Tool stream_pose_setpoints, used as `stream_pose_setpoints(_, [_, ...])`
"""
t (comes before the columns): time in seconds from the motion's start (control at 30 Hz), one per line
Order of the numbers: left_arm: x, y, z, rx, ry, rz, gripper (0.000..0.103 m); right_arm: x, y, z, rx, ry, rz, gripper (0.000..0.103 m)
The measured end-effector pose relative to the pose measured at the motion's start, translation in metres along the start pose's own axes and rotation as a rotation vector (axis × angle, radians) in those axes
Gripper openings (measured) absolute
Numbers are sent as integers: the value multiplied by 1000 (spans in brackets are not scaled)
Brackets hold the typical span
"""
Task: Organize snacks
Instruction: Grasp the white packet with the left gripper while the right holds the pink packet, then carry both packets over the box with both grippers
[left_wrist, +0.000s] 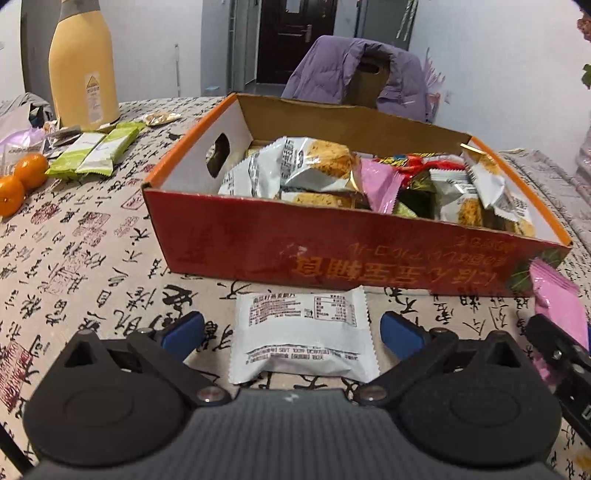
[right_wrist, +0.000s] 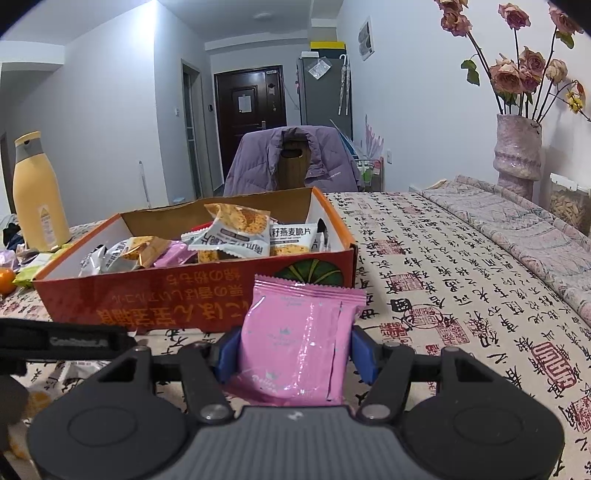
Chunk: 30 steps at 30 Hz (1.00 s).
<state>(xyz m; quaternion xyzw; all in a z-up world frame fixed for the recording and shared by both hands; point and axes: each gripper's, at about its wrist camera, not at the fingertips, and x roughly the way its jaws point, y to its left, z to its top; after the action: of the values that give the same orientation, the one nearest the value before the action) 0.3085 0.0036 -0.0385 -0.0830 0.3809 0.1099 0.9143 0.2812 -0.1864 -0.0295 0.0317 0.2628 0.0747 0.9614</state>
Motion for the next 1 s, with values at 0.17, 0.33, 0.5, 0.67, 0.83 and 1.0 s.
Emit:
stream_pose_setpoints(0.17, [1, -6, -4, 29, -20, 36, 92, -1, 1, 0, -2, -5, 4, 61])
stream_pose_setpoints(0.33, [-6, -8, -6, 54, -46, 20, 67, -1, 2, -1, -7, -8, 7, 61])
stream_pose_setpoints(0.5, [-12, -9, -10, 77, -62, -8, 52, -2, 3, -1, -13, -9, 11, 61])
stream_pose_setpoints(0.67, [-24, -4, -14, 84, -103, -46, 46, -3, 4, -1, -14, -16, 17, 61])
stream_pose_setpoints(0.83, [-48, 2, -18, 97, -186, -72, 46, -6, 7, -2, -28, -30, 26, 61])
stream_pose_setpoints(1.0, [-71, 8, -25, 109, -271, -103, 46, -12, 10, -3, -48, -51, 36, 61])
